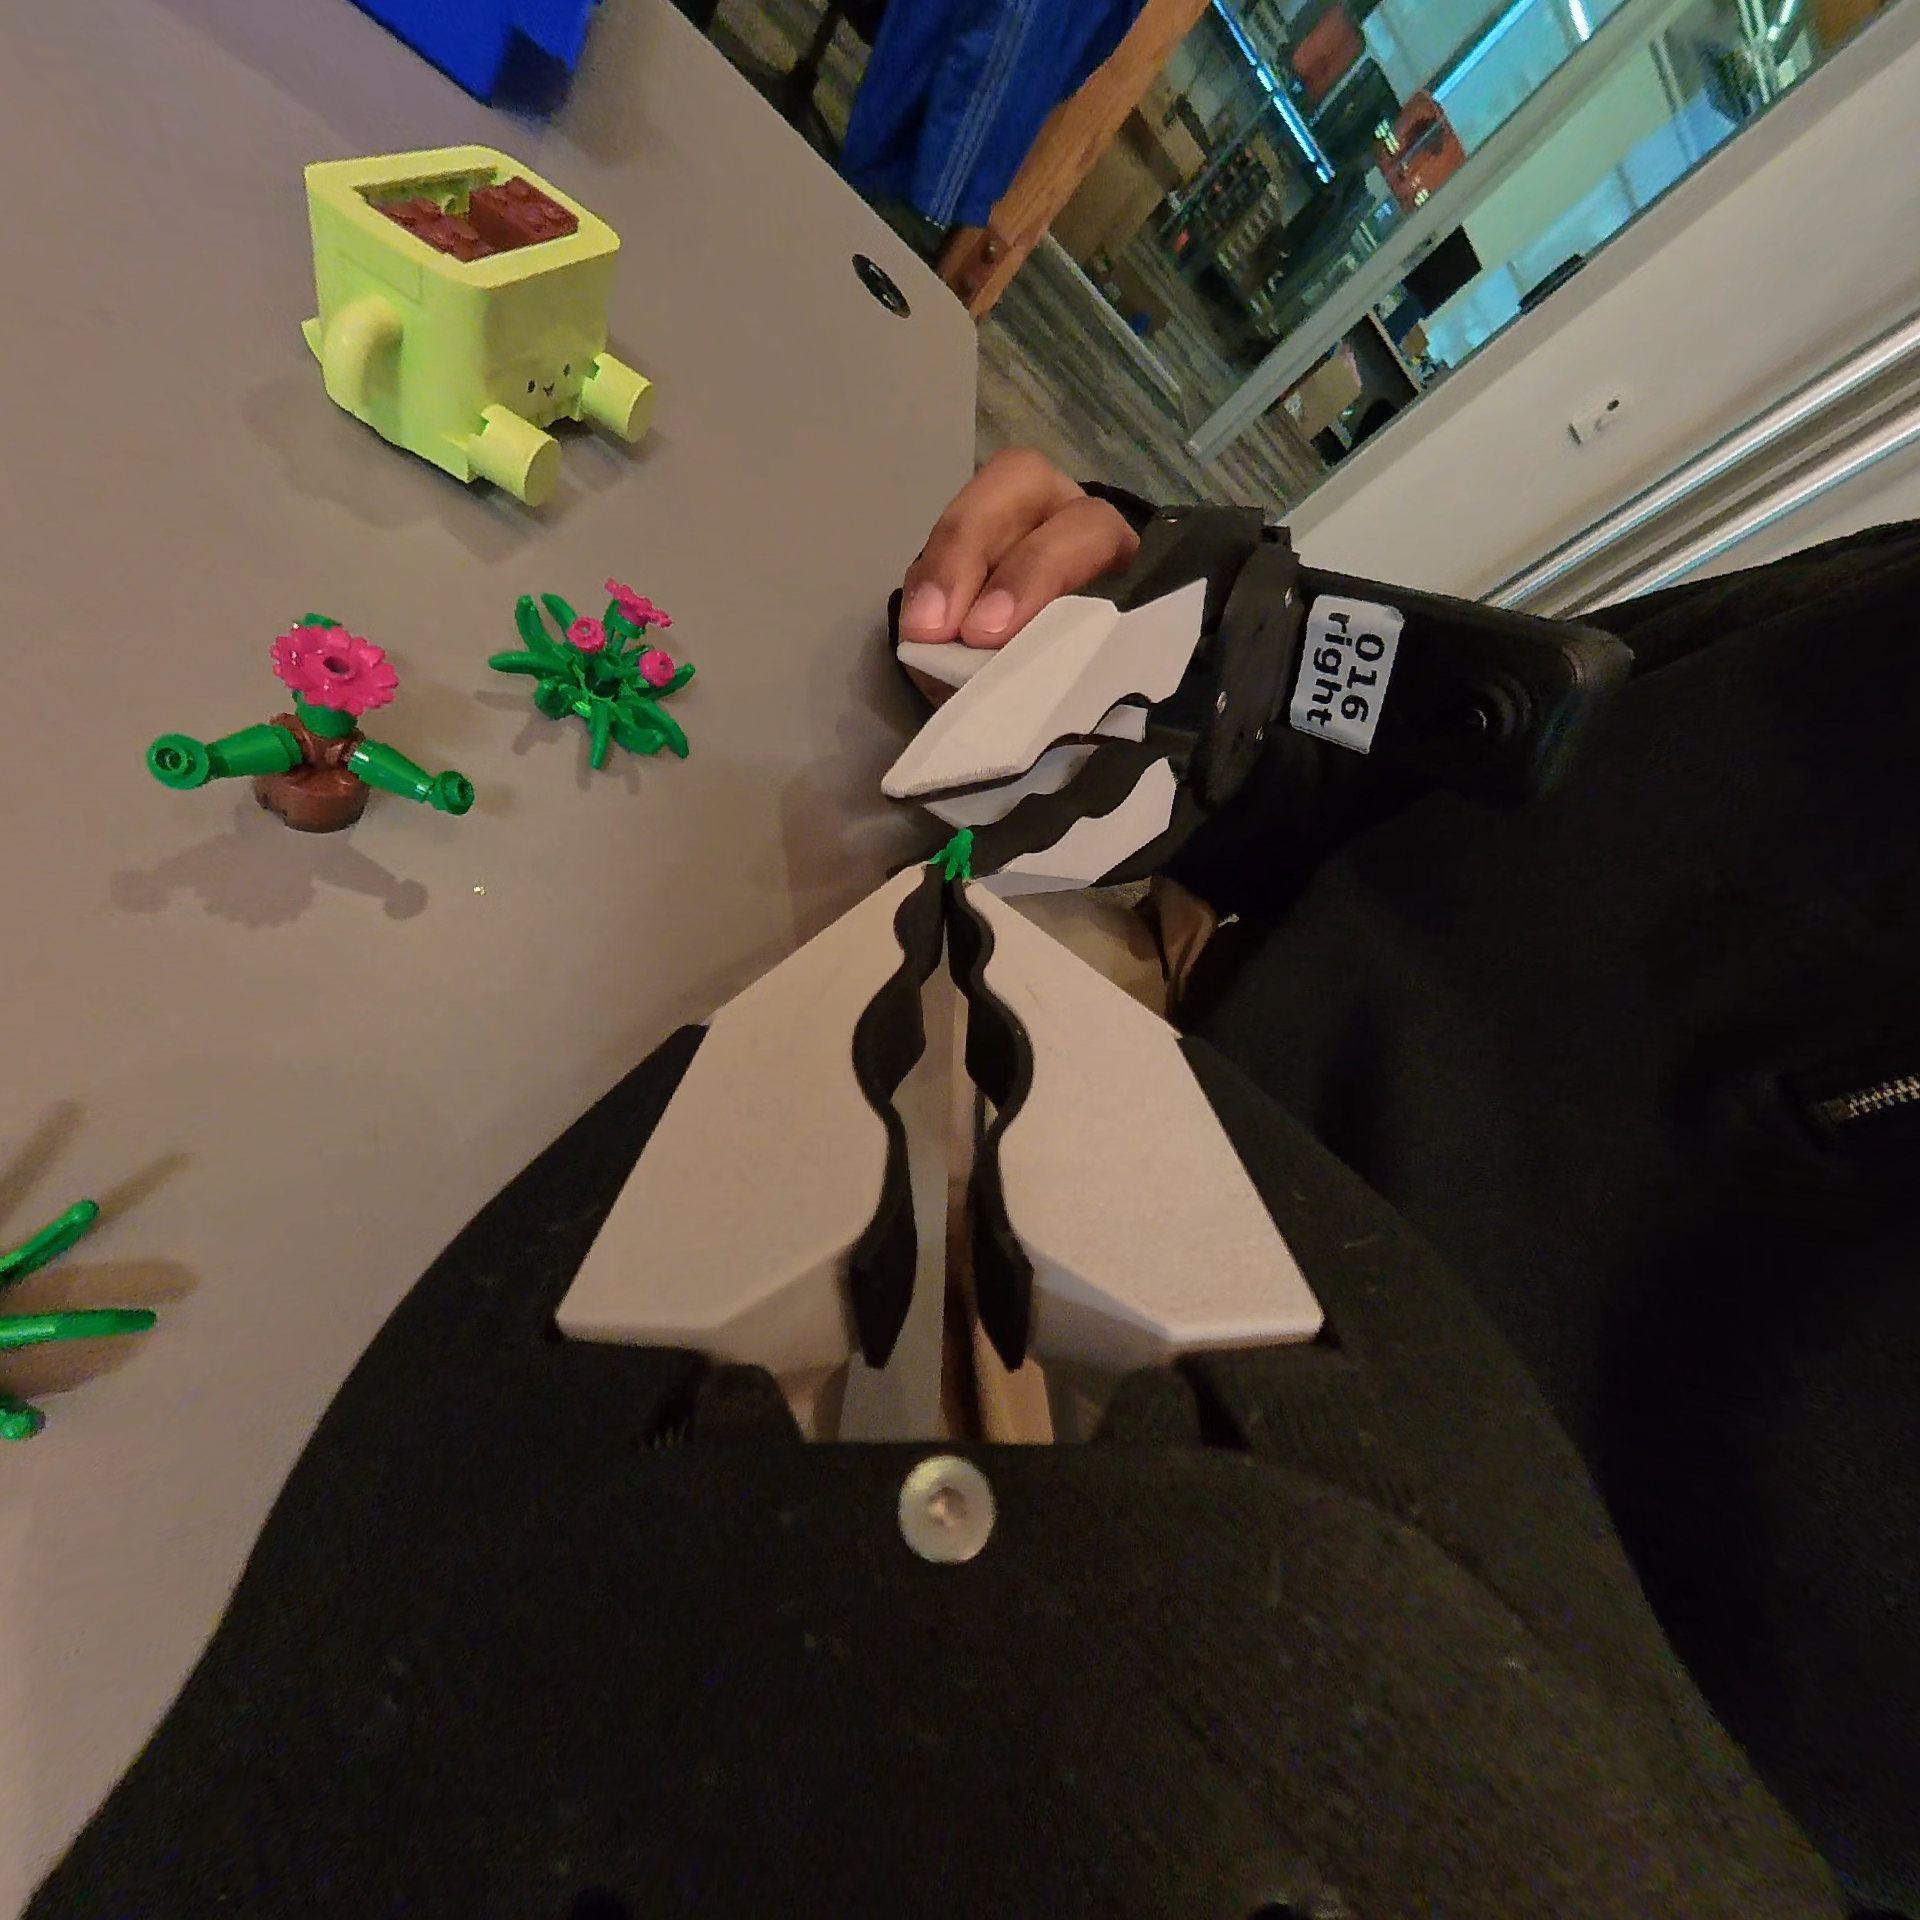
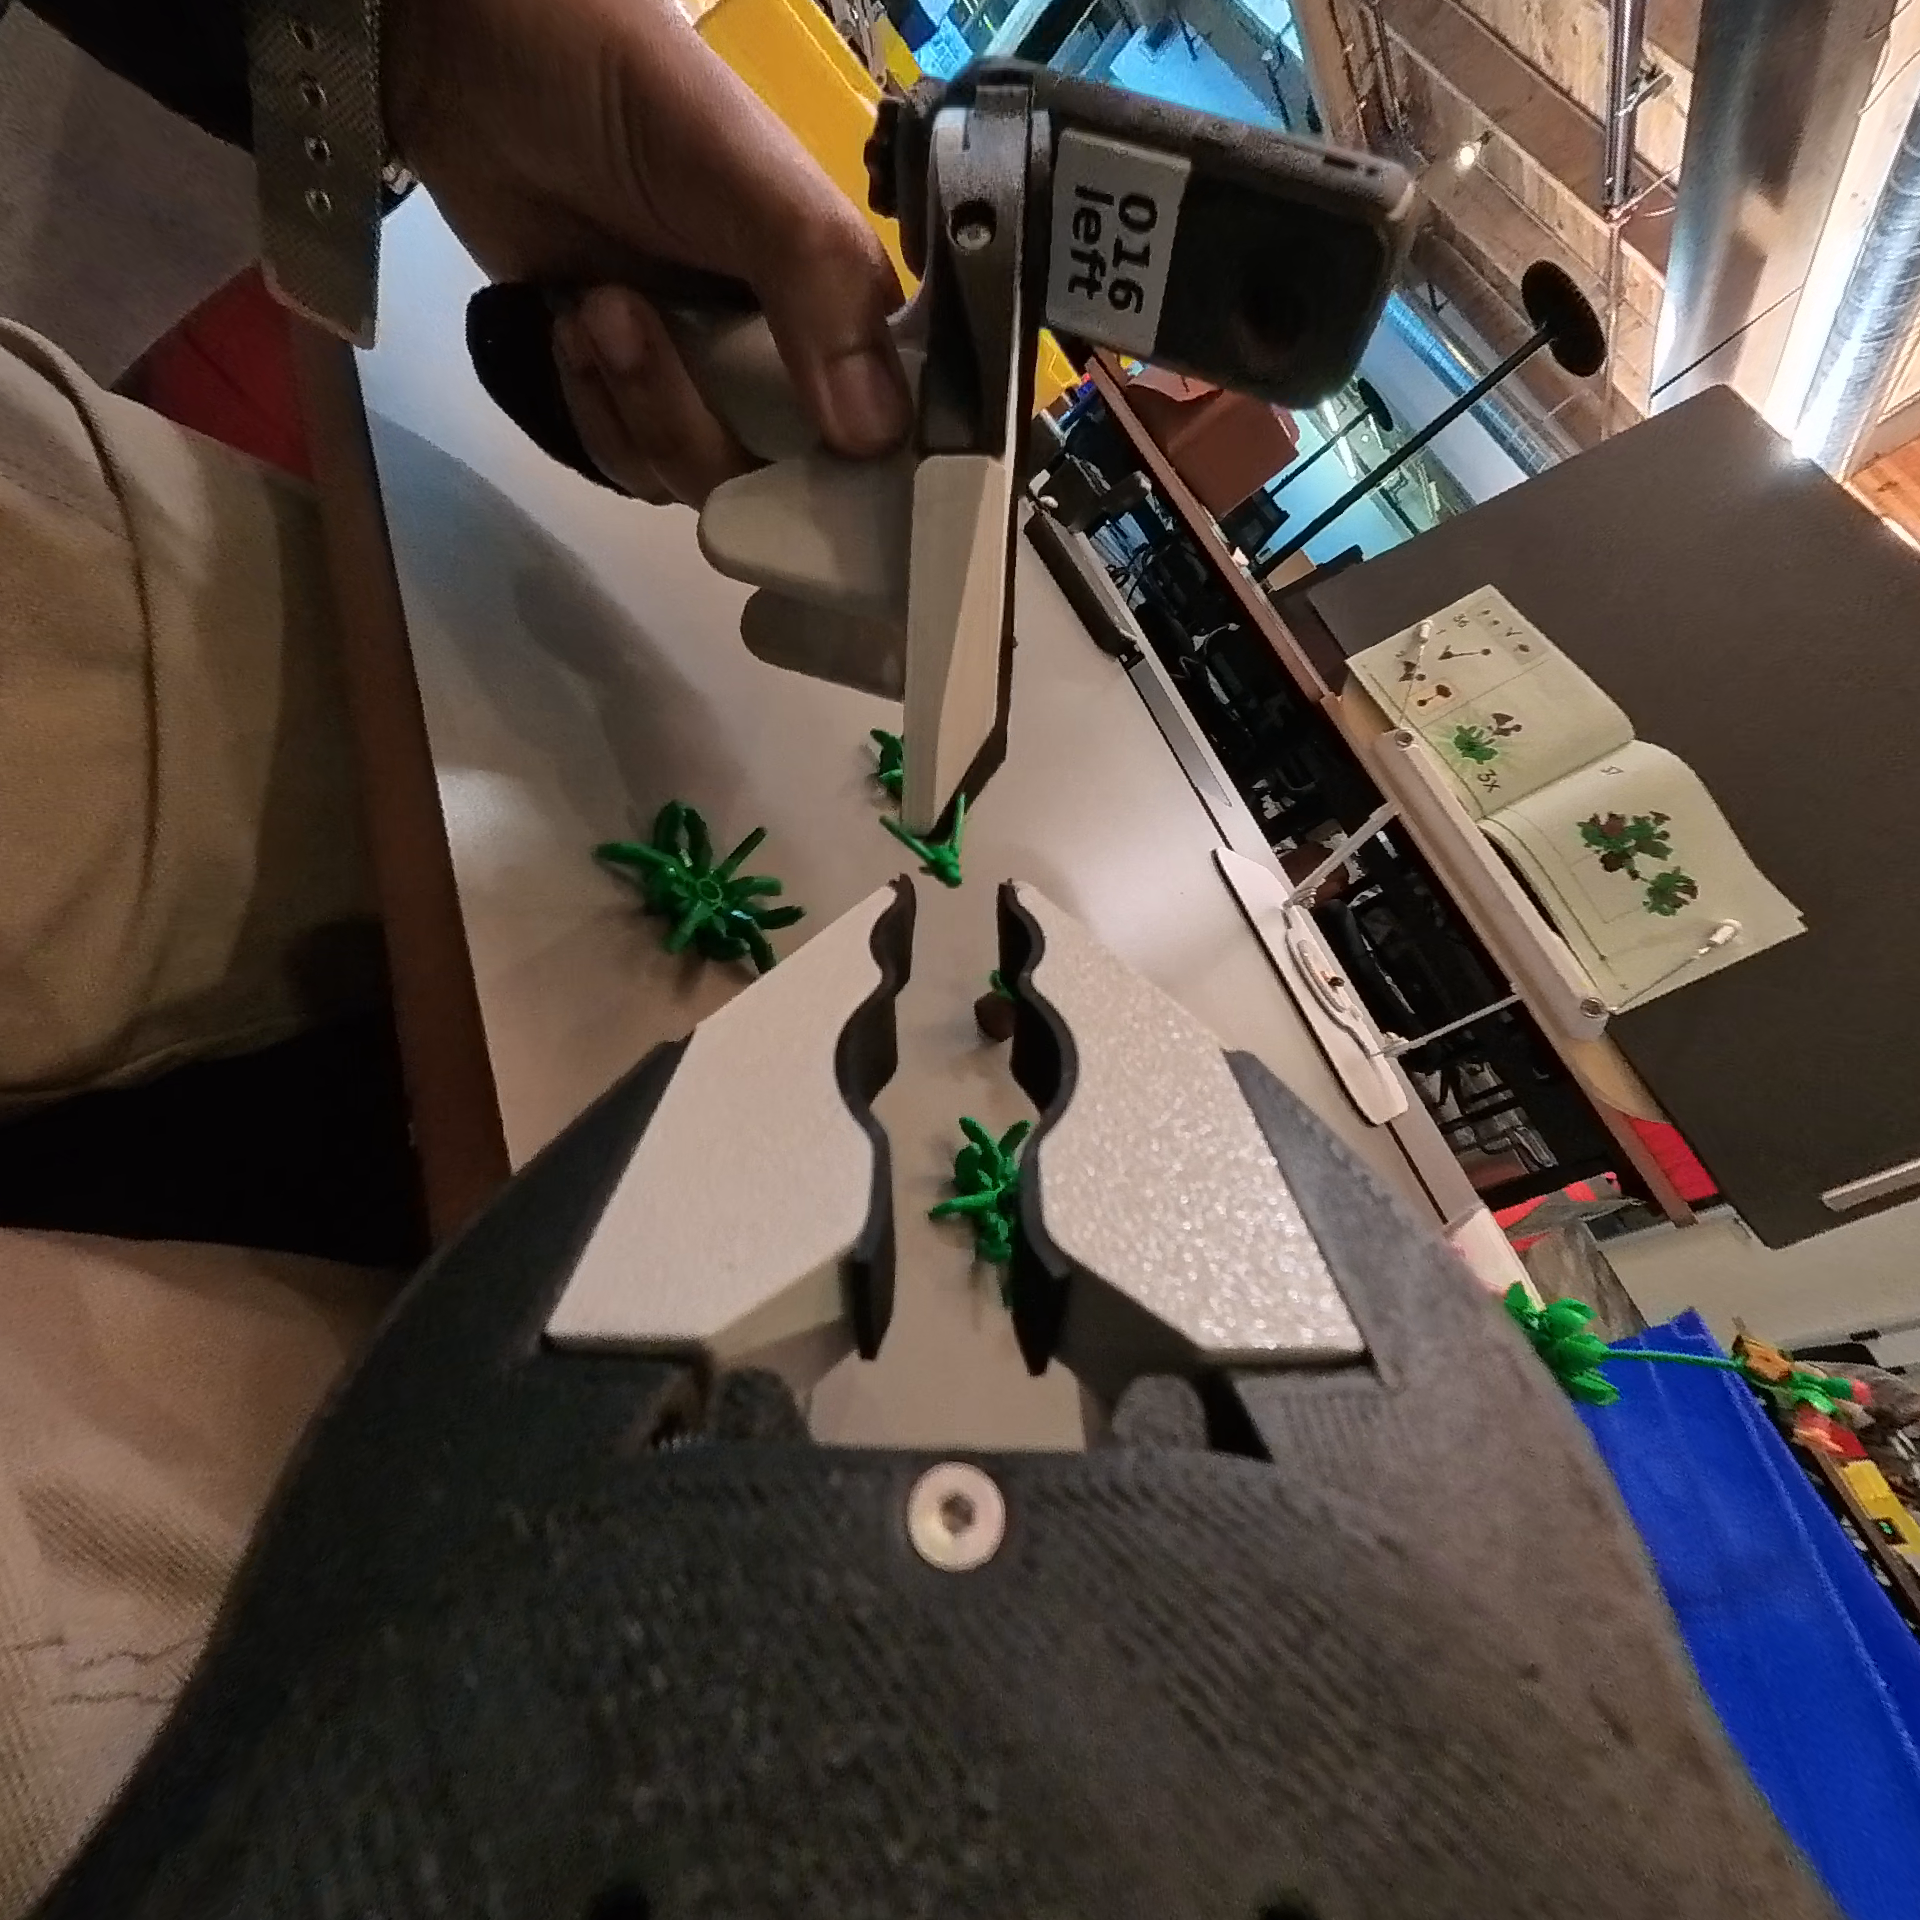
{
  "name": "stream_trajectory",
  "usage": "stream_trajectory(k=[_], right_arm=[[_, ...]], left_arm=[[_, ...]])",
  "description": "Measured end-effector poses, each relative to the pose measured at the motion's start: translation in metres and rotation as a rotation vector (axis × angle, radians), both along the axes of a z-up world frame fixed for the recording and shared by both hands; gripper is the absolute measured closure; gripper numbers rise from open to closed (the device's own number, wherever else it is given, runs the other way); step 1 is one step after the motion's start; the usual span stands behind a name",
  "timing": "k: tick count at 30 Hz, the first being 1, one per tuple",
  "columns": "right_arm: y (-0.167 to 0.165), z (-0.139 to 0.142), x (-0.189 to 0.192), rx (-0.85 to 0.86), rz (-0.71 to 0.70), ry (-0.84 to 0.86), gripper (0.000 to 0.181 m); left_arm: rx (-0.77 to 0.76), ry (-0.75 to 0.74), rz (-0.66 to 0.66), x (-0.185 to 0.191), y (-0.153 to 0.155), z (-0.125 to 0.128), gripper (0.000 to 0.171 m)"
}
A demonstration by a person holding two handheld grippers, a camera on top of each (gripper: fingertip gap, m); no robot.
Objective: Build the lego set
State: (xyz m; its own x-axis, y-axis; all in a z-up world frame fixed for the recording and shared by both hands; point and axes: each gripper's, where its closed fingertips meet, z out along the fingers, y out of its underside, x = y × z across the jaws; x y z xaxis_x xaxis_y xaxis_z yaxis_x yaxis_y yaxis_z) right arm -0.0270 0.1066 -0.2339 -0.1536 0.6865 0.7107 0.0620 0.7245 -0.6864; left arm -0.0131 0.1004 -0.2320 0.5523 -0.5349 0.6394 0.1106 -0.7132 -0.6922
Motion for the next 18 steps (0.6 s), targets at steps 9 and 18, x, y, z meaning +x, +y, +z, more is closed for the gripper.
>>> stream_trajectory(k=[9,18], right_arm=[[-0.0023,-0.0060,-0.0012,0.032,0.003,-0.024,0.178],[-0.0003,0.0003,0.0006,-0.008,0.005,0.003,0.174]], left_arm=[[-0.008,-0.013,0.002,-0.0018,-0.0005,-0.0011,0.171],[-0.017,-0.005,0.012,-0.0035,0.0002,-0.0031,0.171]])
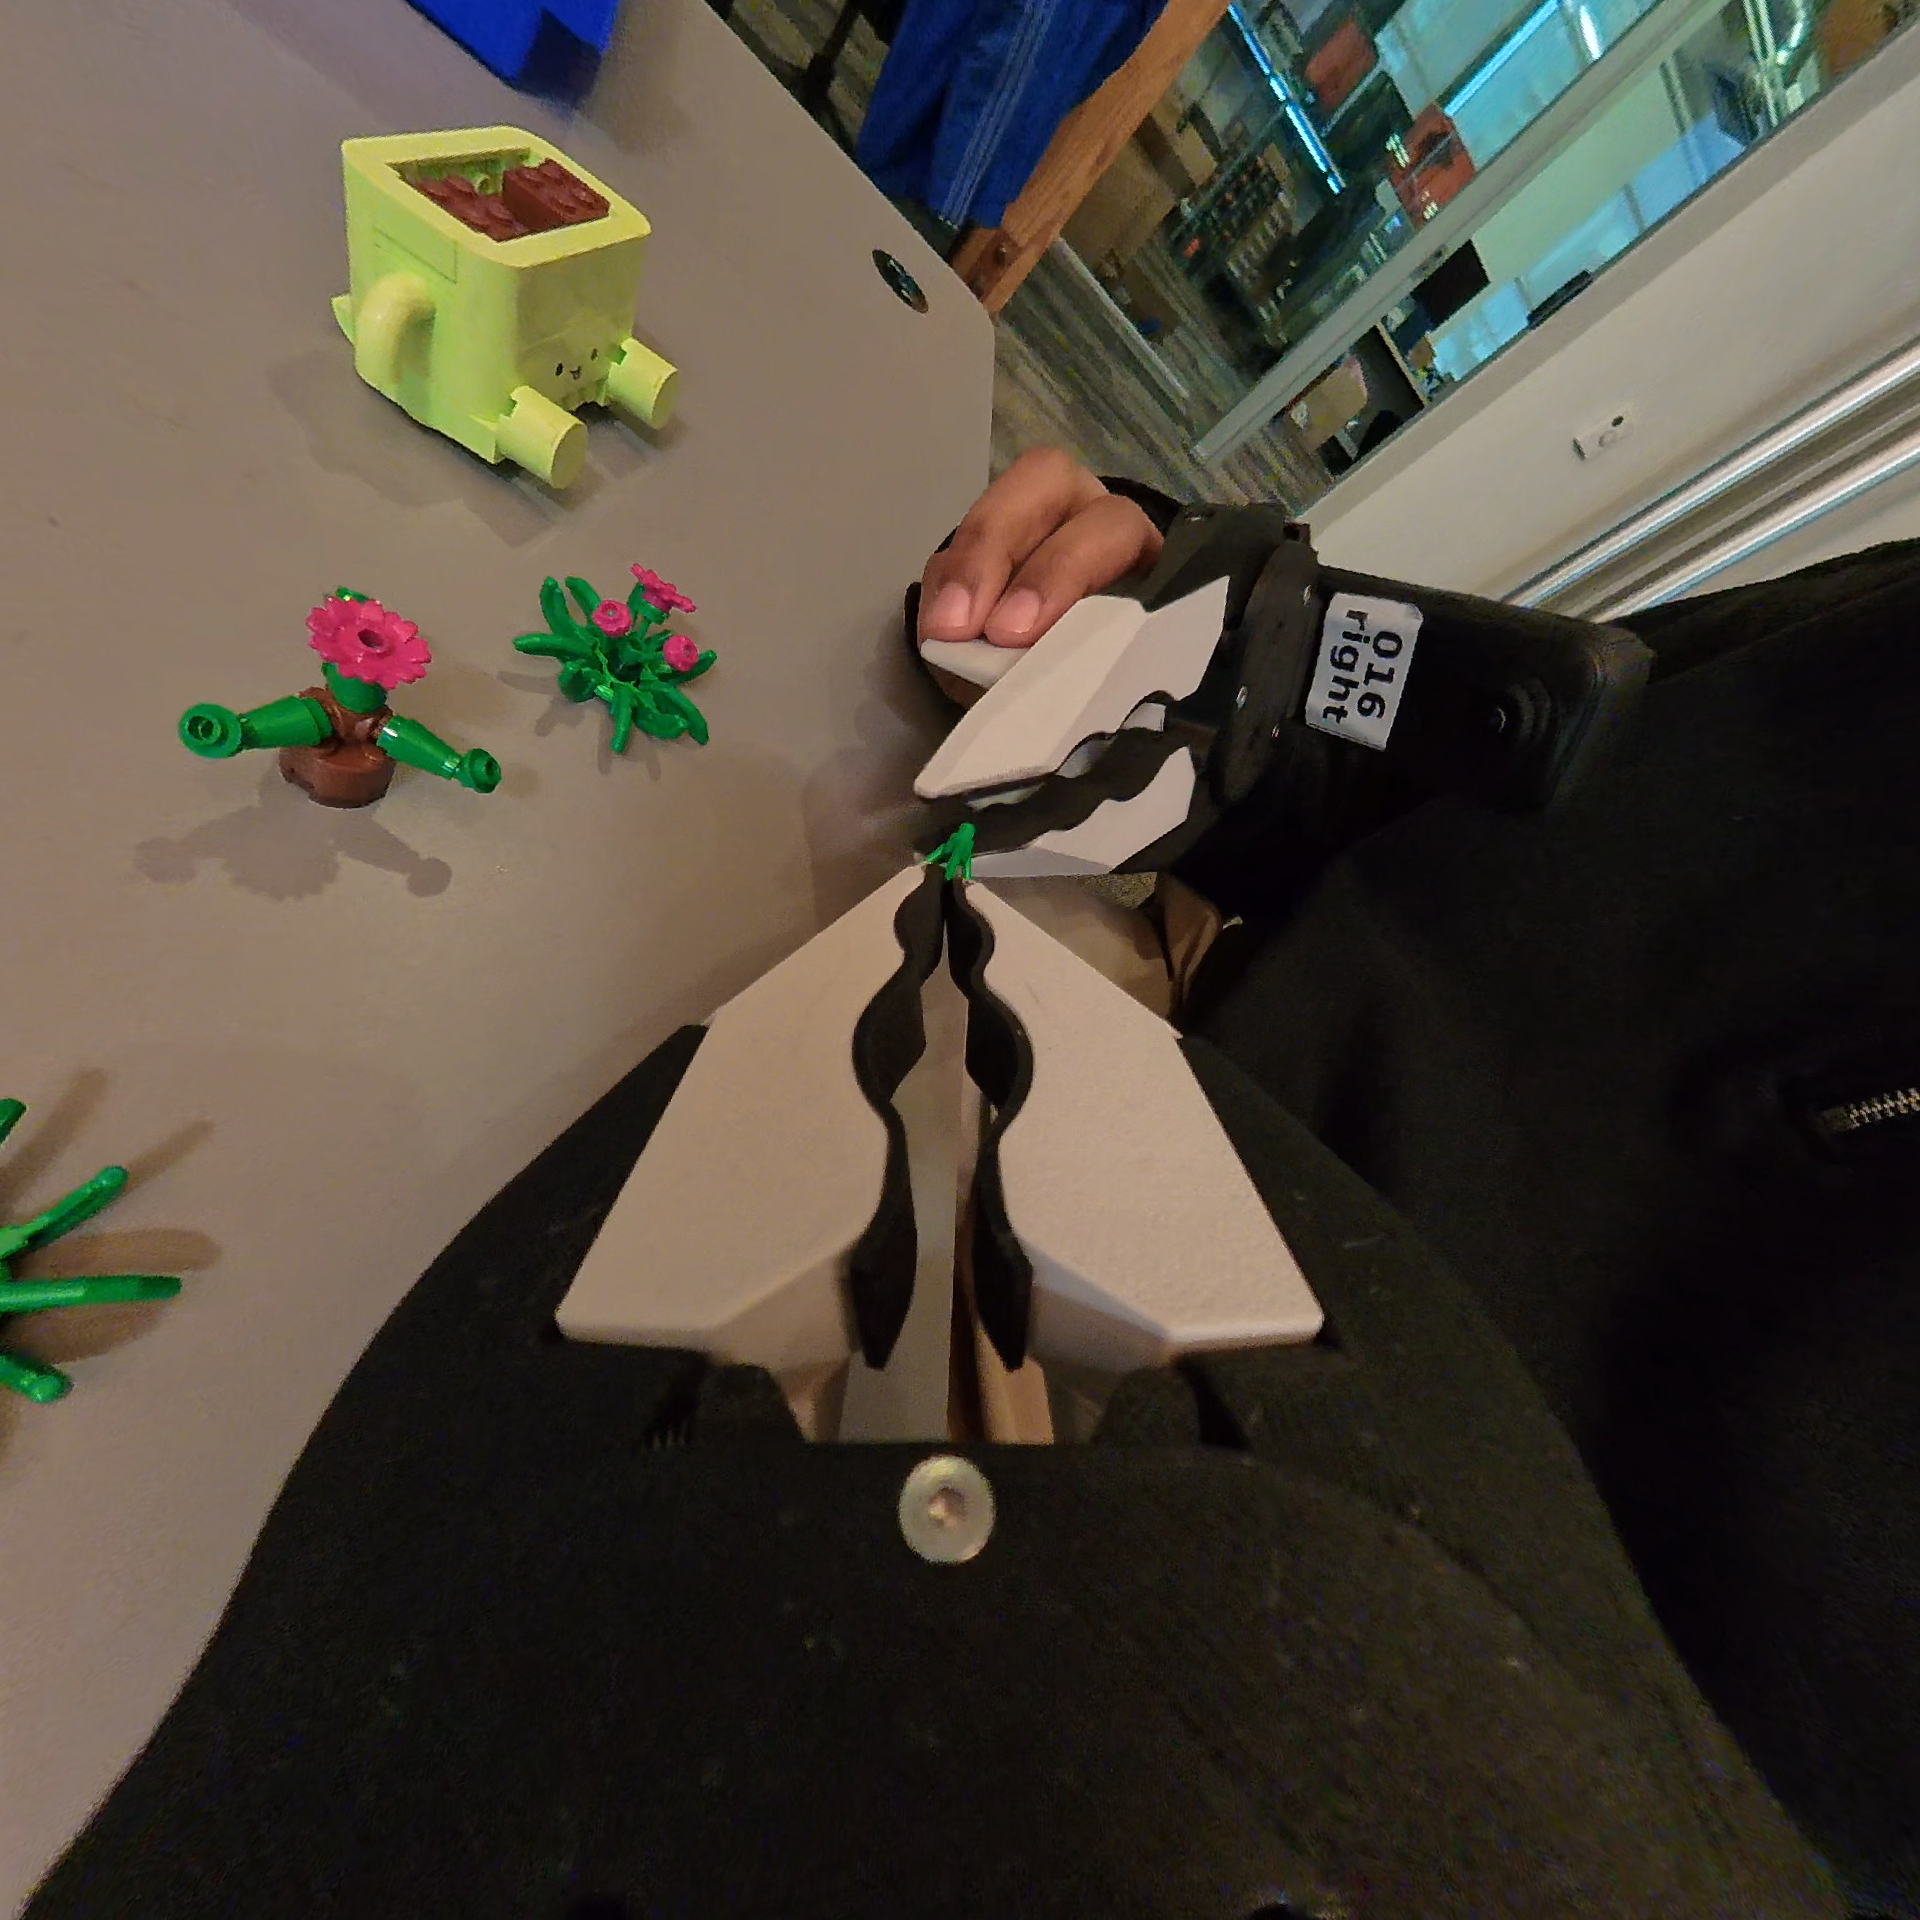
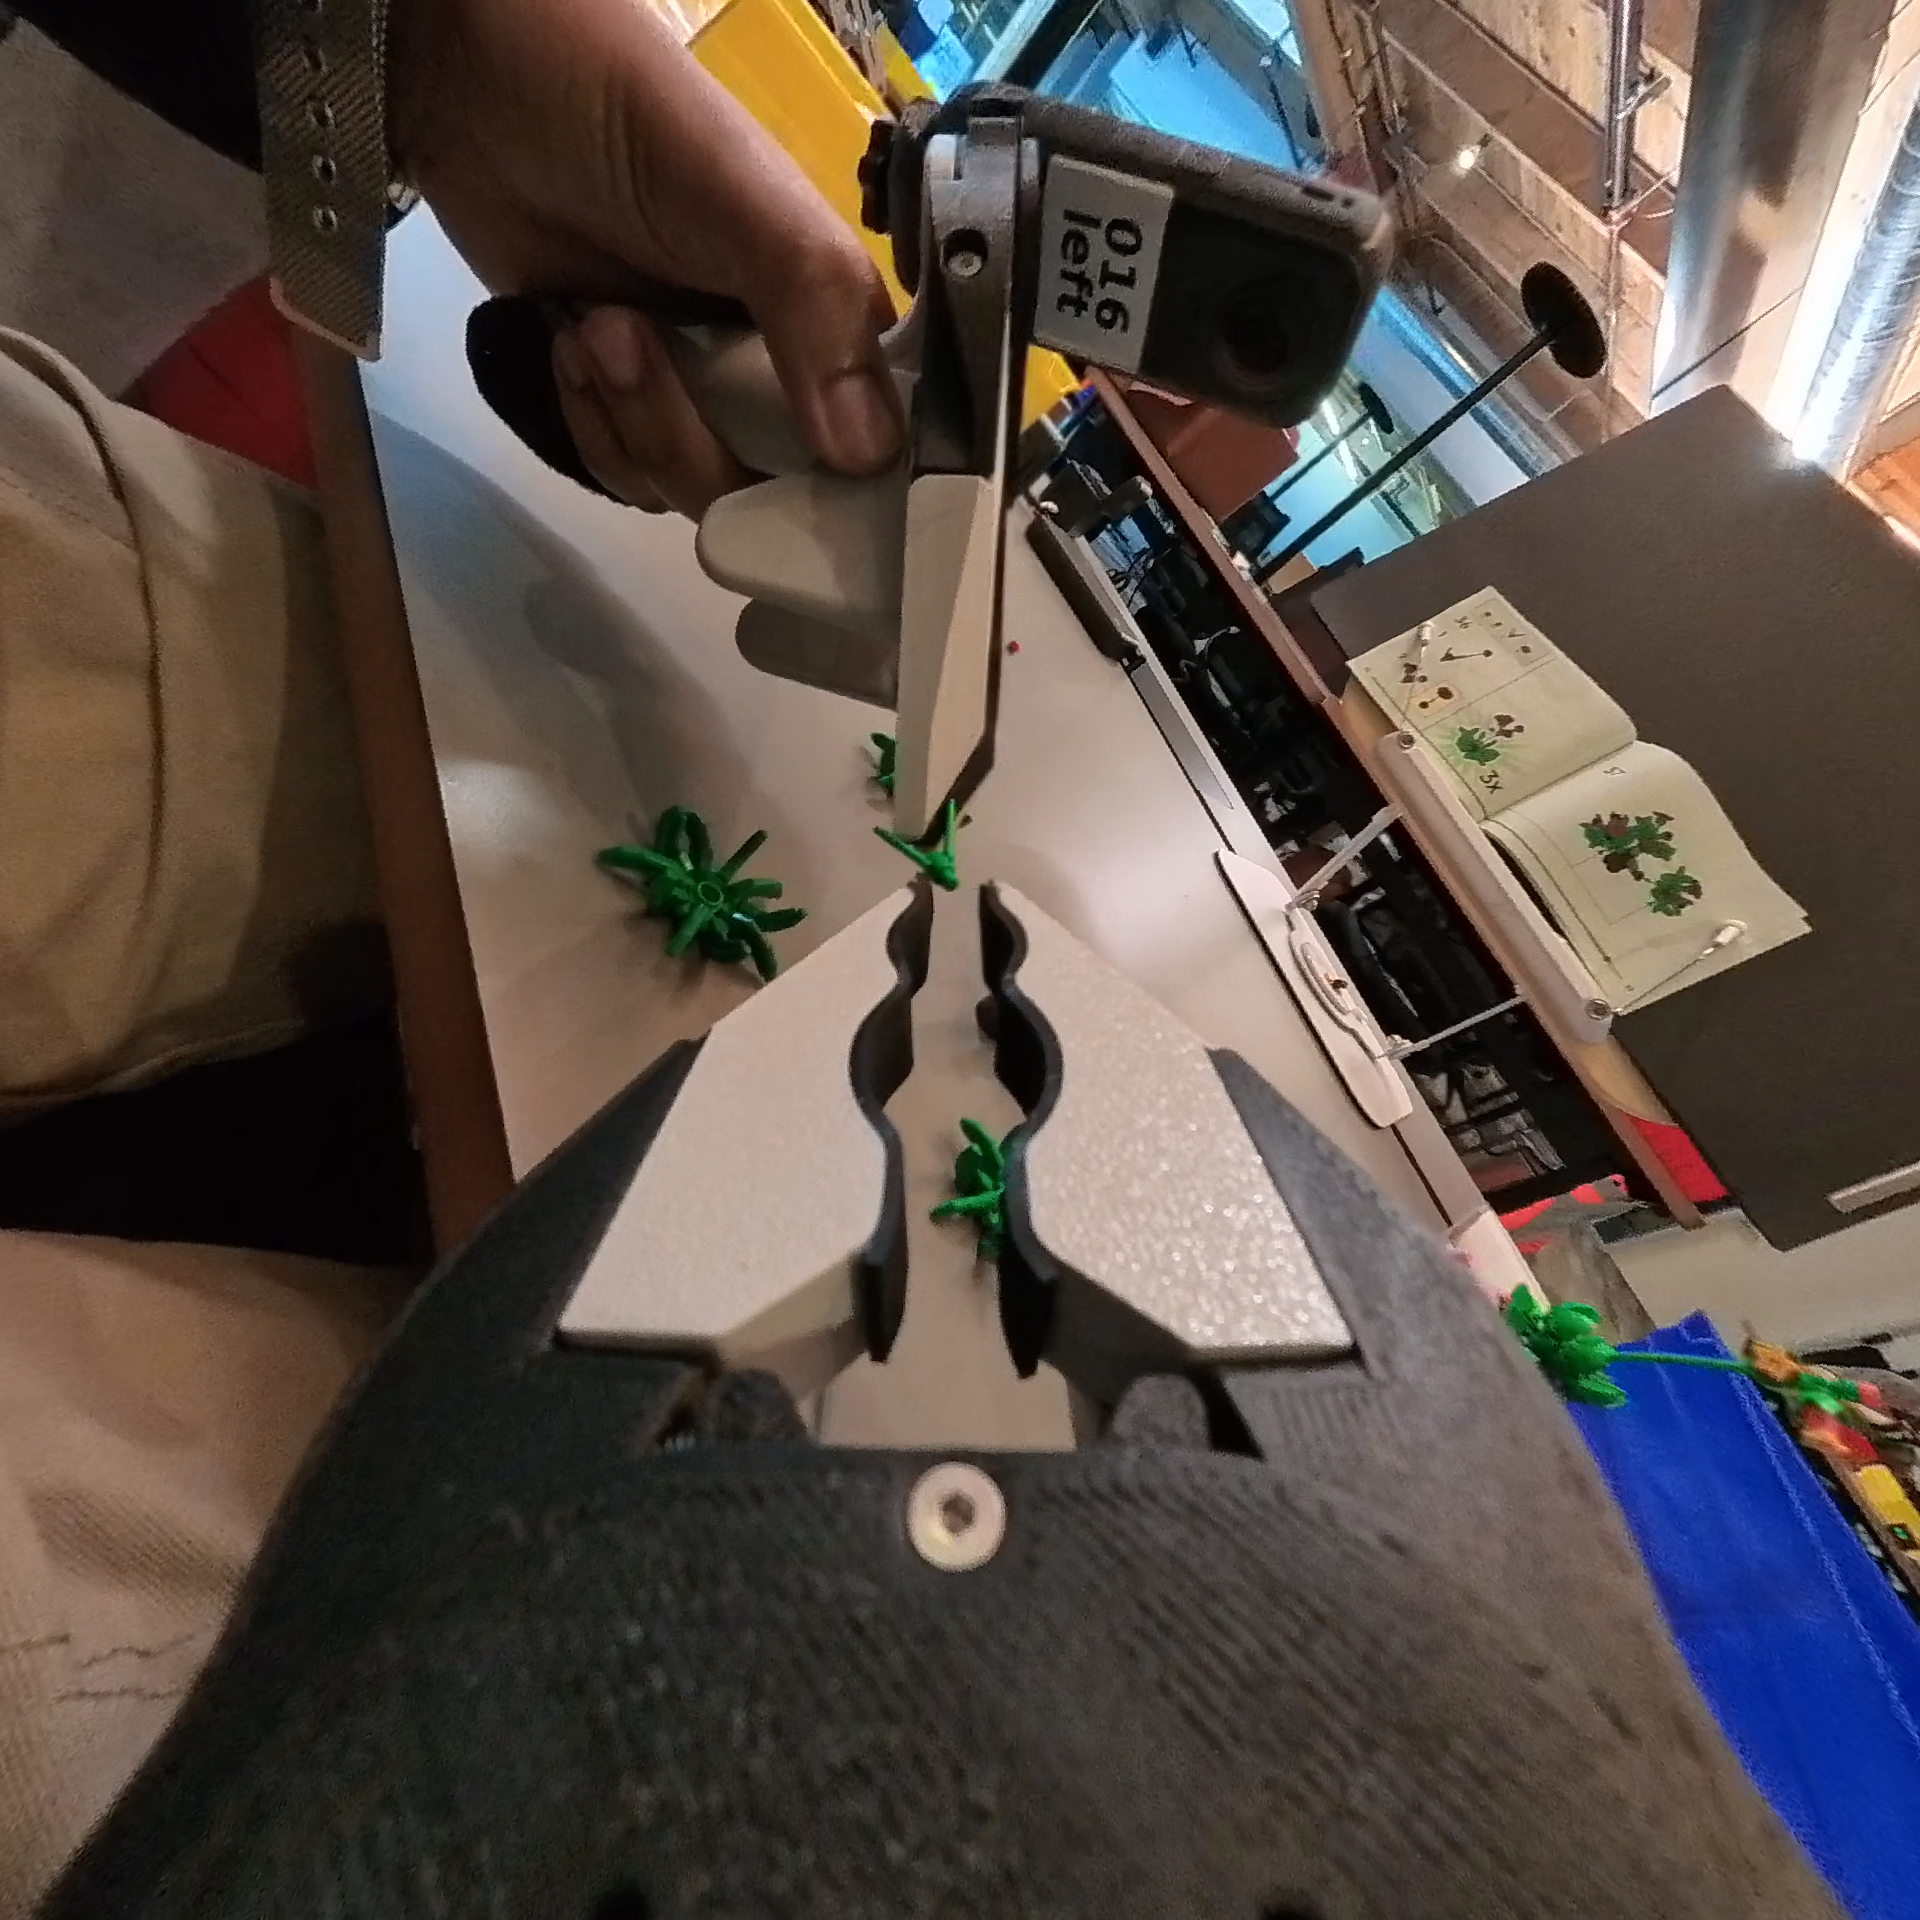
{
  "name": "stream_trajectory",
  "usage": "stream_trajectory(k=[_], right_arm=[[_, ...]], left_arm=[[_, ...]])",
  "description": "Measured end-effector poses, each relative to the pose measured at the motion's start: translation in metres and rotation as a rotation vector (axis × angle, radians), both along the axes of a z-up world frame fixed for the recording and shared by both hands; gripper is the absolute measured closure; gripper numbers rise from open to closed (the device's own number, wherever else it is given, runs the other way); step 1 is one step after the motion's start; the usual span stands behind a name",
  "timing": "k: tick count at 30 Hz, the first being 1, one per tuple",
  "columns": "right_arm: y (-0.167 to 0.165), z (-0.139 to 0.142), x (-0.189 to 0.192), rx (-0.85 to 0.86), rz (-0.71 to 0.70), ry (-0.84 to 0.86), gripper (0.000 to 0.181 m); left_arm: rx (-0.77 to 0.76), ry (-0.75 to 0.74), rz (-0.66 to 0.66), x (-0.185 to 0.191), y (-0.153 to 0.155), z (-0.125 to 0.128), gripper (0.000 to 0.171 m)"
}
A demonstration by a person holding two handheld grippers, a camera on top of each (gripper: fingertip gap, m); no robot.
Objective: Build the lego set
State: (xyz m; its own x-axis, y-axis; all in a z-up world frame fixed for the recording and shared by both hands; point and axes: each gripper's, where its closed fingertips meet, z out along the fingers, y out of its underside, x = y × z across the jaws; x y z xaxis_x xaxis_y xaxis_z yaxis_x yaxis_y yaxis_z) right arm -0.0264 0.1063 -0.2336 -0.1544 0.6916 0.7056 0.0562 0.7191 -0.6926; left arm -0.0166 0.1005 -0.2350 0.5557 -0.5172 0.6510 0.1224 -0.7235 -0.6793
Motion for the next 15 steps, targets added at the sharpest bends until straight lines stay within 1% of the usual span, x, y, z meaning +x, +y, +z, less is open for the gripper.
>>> stream_trajectory(k=[15], right_arm=[[-0.0027,-0.0021,0.0012,0.009,0.019,-0.009,0.172]], left_arm=[[-0.011,0.012,0.004,-0.0008,0.0004,-0.0030,0.171]])
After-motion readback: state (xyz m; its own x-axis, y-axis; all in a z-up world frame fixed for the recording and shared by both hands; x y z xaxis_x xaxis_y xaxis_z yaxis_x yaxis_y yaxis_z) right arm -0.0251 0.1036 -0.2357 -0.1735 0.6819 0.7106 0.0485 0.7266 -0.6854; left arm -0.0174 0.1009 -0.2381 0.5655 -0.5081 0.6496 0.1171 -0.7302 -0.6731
